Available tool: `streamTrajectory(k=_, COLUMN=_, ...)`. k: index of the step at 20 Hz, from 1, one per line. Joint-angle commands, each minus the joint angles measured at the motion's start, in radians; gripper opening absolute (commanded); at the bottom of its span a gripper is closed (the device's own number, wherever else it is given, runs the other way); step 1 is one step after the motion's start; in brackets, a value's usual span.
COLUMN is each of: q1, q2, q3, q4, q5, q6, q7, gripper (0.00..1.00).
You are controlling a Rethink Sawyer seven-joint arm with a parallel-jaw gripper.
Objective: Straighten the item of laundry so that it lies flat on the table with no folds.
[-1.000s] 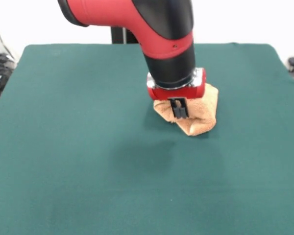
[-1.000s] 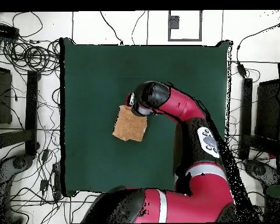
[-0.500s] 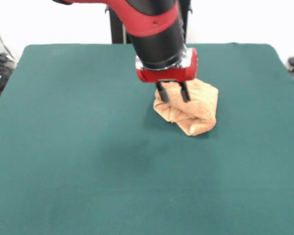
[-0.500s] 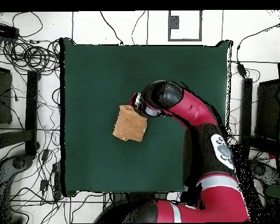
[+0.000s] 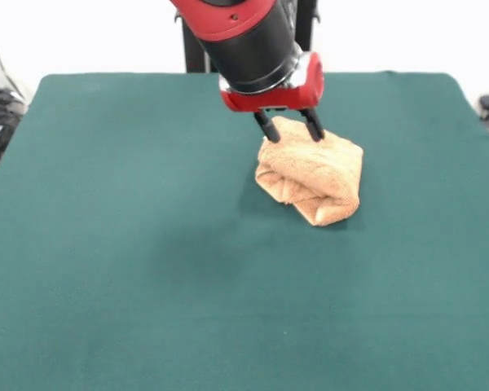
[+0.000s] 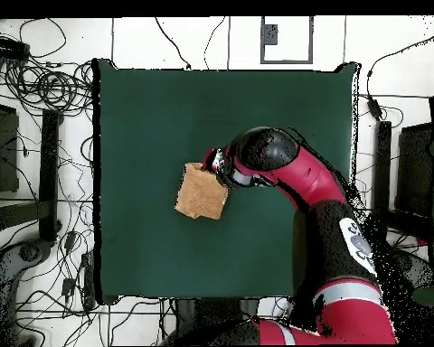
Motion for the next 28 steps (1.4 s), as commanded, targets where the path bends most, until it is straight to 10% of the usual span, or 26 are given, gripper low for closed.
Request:
streamTrajectory(k=1, q1=-0.031, q2=0.013, q3=0.158, q4=0.189, q5=0.122, q6=0.104, q7=0.13, gripper=1.0)
streamTrajectory(k=10, q1=0.001, q2=-0.076, q3=0.145, q4=0.31, q5=0.173, q6=0.138, q7=0.187, gripper=1.0)
streamTrajectory(k=28, q1=0.326, q2=0.011, q3=-0.18, q4=0.259, q5=-0.134, q6=-0.498, q7=0.301, gripper=1.0)
